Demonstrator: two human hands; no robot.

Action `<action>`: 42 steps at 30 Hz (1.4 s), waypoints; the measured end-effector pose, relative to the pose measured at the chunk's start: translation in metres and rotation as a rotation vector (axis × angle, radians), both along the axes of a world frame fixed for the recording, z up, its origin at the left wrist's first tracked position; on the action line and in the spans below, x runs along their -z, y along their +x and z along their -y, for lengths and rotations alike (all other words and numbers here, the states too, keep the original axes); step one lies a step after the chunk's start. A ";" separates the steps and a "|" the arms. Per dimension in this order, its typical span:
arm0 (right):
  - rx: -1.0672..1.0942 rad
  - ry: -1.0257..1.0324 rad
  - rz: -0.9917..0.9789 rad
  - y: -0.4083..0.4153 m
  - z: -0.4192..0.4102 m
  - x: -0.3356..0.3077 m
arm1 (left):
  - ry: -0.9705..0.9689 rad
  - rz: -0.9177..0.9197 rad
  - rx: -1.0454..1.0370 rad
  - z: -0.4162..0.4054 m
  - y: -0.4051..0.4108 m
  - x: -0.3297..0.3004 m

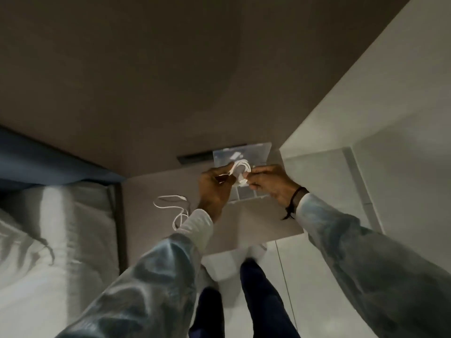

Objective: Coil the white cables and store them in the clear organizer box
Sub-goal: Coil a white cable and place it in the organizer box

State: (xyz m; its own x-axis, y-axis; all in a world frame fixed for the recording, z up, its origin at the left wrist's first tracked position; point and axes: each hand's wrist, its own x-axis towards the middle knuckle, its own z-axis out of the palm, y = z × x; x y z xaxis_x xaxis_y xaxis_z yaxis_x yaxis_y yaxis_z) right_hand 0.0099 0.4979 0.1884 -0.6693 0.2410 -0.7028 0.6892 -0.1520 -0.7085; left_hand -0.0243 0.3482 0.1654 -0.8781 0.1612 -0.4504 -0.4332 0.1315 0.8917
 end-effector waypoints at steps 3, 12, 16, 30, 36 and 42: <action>0.010 -0.039 0.084 0.001 -0.011 0.092 | -0.103 0.079 -0.028 -0.010 0.004 0.087; -0.095 0.138 0.154 -0.006 -0.003 0.266 | -0.581 -0.146 0.050 -0.004 0.016 0.255; -0.369 0.533 -0.087 -0.012 0.000 0.285 | -0.700 -0.261 0.140 -0.001 0.016 0.274; -0.932 0.886 -0.190 -0.010 0.008 0.300 | -0.858 -0.450 0.511 0.015 0.010 0.274; -1.048 0.885 -0.233 -0.008 -0.004 0.296 | -0.924 -0.371 0.469 0.002 0.007 0.278; -0.760 0.922 -0.219 -0.002 0.010 0.290 | -0.910 -0.501 0.544 0.021 0.024 0.266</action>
State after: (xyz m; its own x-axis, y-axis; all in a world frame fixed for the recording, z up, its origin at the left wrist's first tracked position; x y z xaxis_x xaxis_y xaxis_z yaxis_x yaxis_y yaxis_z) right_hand 0.0084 0.4882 -0.1017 -0.9404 0.0855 -0.3291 0.2358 0.8613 -0.4500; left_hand -0.0008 0.3273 -0.1007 -0.9049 0.3664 -0.2166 0.2491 0.8685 0.4286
